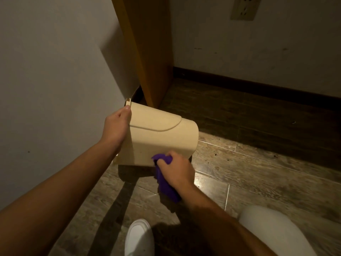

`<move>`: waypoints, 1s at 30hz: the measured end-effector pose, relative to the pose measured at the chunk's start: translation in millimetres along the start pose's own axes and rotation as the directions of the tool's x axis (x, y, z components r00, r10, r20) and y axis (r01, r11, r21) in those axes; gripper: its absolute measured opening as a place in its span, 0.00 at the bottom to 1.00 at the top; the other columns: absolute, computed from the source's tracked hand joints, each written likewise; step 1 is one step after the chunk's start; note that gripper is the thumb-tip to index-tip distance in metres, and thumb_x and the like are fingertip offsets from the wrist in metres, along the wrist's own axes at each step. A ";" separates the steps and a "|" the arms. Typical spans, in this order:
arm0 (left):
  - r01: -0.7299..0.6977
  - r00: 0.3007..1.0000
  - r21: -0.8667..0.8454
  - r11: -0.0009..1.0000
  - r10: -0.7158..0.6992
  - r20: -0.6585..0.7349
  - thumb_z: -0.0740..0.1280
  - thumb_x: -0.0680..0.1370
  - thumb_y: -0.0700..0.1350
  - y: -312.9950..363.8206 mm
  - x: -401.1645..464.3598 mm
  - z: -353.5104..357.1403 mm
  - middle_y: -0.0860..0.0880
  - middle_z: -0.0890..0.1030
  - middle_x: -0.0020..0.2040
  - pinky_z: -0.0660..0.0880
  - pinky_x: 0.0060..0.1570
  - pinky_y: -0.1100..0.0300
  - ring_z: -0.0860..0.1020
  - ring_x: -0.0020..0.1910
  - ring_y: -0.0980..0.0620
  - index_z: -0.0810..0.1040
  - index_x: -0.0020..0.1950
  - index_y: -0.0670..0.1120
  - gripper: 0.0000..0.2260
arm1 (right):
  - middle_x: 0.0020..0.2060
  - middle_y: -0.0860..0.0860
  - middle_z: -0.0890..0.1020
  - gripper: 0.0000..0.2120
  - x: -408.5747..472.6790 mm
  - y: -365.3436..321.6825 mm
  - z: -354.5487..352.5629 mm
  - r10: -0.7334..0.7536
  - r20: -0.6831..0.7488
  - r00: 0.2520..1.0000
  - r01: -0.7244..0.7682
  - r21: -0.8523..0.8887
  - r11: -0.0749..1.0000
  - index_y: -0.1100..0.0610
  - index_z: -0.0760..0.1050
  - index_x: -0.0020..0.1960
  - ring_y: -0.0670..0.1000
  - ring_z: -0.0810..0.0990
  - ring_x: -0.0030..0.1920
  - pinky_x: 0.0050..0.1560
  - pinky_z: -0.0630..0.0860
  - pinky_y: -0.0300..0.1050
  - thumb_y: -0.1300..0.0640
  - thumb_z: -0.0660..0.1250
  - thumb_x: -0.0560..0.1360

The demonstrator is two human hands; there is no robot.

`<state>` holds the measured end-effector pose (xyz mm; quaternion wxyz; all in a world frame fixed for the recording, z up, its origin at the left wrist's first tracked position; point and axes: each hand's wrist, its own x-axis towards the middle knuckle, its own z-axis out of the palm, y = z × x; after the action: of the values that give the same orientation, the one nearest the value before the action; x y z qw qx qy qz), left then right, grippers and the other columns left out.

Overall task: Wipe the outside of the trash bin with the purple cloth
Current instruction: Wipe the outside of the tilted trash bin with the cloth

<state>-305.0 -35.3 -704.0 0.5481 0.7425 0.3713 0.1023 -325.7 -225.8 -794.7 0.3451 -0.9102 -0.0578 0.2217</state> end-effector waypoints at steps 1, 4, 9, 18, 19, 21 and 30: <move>-0.002 1.000 0.001 1.000 0.002 -0.001 0.59 0.80 0.63 0.6 0.3 -0.3 0.45 0.82 0.51 0.76 0.51 0.47 0.80 0.52 0.44 0.81 0.46 0.55 0.16 | 0.45 0.46 0.80 0.17 5.5 -1.9 -12.7 0.003 -0.014 1.000 -0.002 0.018 1.000 0.47 0.77 0.52 0.51 0.79 0.44 0.45 0.75 0.46 0.36 0.62 0.74; -0.021 1.000 0.016 1.000 0.021 0.004 0.59 0.82 0.61 4.2 1.4 -2.2 0.45 0.82 0.50 0.73 0.45 0.52 0.79 0.51 0.44 0.81 0.46 0.54 0.16 | 0.39 0.44 0.81 0.15 21.5 -7.1 -52.8 0.025 -0.053 0.998 -0.019 0.098 0.995 0.47 0.77 0.46 0.47 0.78 0.39 0.36 0.70 0.42 0.37 0.61 0.74; -0.076 0.997 0.069 0.995 0.076 0.012 0.59 0.82 0.61 4.8 3.0 -1.2 0.48 0.80 0.46 0.70 0.41 0.55 0.76 0.47 0.48 0.79 0.43 0.54 0.17 | 0.42 0.46 0.82 0.13 50.8 -0.9 -106.7 0.112 -0.189 0.976 -0.060 0.262 0.963 0.48 0.79 0.54 0.47 0.79 0.40 0.36 0.70 0.42 0.41 0.64 0.78; -0.132 0.991 0.074 0.989 0.129 0.033 0.60 0.80 0.62 1.0 7.0 2.2 0.48 0.81 0.44 0.71 0.39 0.57 0.77 0.44 0.52 0.82 0.46 0.49 0.20 | 0.63 0.51 0.73 0.24 55.9 2.6 -45.4 -0.166 -0.338 0.926 0.135 -0.112 0.984 0.45 0.71 0.70 0.54 0.79 0.55 0.46 0.74 0.46 0.40 0.69 0.77; -0.129 0.991 0.067 0.989 0.128 0.032 0.60 0.80 0.62 1.3 7.9 2.1 0.48 0.81 0.44 0.71 0.40 0.56 0.77 0.43 0.52 0.82 0.47 0.47 0.21 | 0.63 0.52 0.73 0.23 58.7 2.3 -44.6 -0.146 -0.365 0.919 0.112 -0.111 0.987 0.45 0.72 0.70 0.54 0.79 0.54 0.46 0.75 0.46 0.41 0.68 0.78; -0.122 0.992 0.058 0.991 0.121 0.018 0.60 0.80 0.62 0.5 8.9 0.5 0.48 0.80 0.43 0.71 0.40 0.56 0.77 0.43 0.52 0.82 0.49 0.44 0.23 | 0.62 0.53 0.73 0.21 71.1 3.3 -49.5 -0.123 -0.381 0.916 0.080 -0.127 0.989 0.47 0.72 0.69 0.54 0.80 0.52 0.46 0.76 0.47 0.41 0.66 0.79; -0.163 0.986 0.080 0.983 0.161 0.032 0.58 0.81 0.62 -5.6 -1.3 -6.1 0.48 0.82 0.44 0.72 0.41 0.57 0.79 0.44 0.53 0.83 0.48 0.47 0.21 | 0.65 0.57 0.73 0.22 128.6 24.7 -90.6 0.150 -0.323 0.934 -0.187 -0.088 0.978 0.48 0.72 0.72 0.59 0.79 0.54 0.46 0.71 0.49 0.42 0.64 0.81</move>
<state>-311.8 -30.9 -706.3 0.5116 0.7935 0.3064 0.1217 -171.7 -265.8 -797.5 0.2756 -0.9541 0.0633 0.0986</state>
